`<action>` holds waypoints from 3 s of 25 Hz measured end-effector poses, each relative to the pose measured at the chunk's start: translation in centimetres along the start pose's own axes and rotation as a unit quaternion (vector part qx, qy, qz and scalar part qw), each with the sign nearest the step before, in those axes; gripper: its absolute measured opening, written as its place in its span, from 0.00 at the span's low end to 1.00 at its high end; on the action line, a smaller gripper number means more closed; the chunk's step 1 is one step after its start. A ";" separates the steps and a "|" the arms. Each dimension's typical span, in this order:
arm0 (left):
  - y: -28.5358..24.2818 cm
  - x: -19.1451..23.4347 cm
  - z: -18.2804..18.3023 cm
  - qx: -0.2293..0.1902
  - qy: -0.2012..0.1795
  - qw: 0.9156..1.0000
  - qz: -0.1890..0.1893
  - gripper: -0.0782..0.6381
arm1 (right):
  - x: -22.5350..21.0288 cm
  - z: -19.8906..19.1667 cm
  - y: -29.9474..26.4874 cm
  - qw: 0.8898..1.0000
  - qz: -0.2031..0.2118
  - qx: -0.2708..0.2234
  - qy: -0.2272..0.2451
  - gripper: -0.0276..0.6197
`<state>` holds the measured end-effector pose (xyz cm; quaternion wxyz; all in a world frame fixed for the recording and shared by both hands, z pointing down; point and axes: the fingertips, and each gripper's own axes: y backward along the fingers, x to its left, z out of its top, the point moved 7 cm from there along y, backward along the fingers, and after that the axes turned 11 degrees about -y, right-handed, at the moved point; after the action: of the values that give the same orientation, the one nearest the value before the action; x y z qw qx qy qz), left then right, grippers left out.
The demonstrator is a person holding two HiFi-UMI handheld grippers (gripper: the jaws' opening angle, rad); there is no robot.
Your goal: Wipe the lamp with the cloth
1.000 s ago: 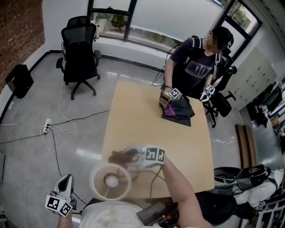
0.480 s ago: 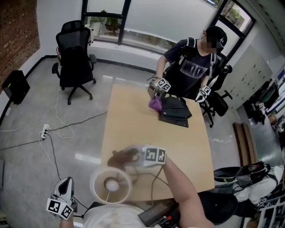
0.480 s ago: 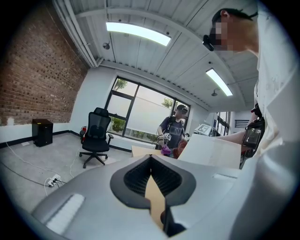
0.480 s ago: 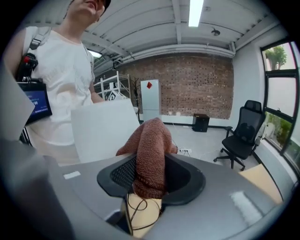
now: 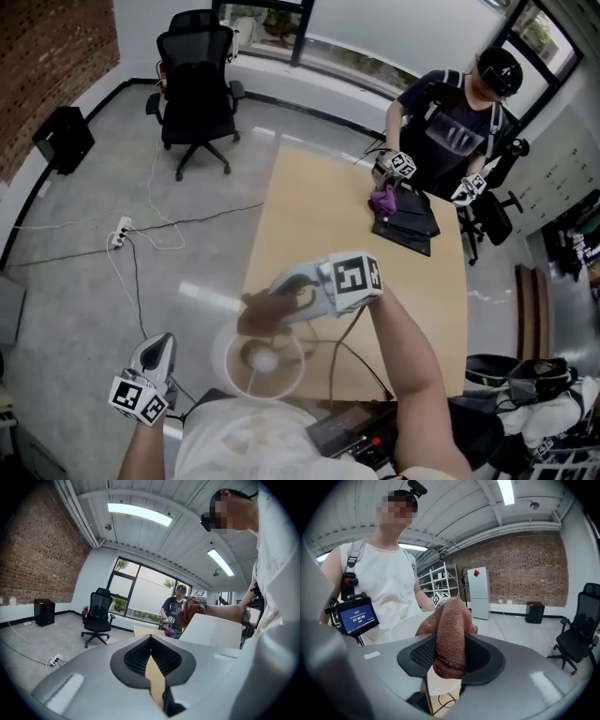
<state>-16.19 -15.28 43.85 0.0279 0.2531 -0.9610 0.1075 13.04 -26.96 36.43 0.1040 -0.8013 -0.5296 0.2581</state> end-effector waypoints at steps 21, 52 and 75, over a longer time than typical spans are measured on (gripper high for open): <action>1.4 2.7 -0.1 -0.009 -0.003 1.000 0.002 0.11 | -7.3 -9.0 -7.1 0.975 -0.109 0.183 -0.057 0.32; 5.0 2.8 -2.1 -0.013 0.029 0.997 0.066 0.11 | -9.3 -2.6 -13.3 0.939 0.056 0.333 0.065 0.32; 8.5 2.7 -2.2 -0.044 0.038 0.995 0.080 0.11 | -1.4 11.0 -11.4 0.933 0.158 0.320 0.053 0.30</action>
<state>-22.77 -8.91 44.61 0.0665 0.1697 -0.9802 0.0768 -2.23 -24.67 32.63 0.3403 -0.8114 -0.2794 0.3844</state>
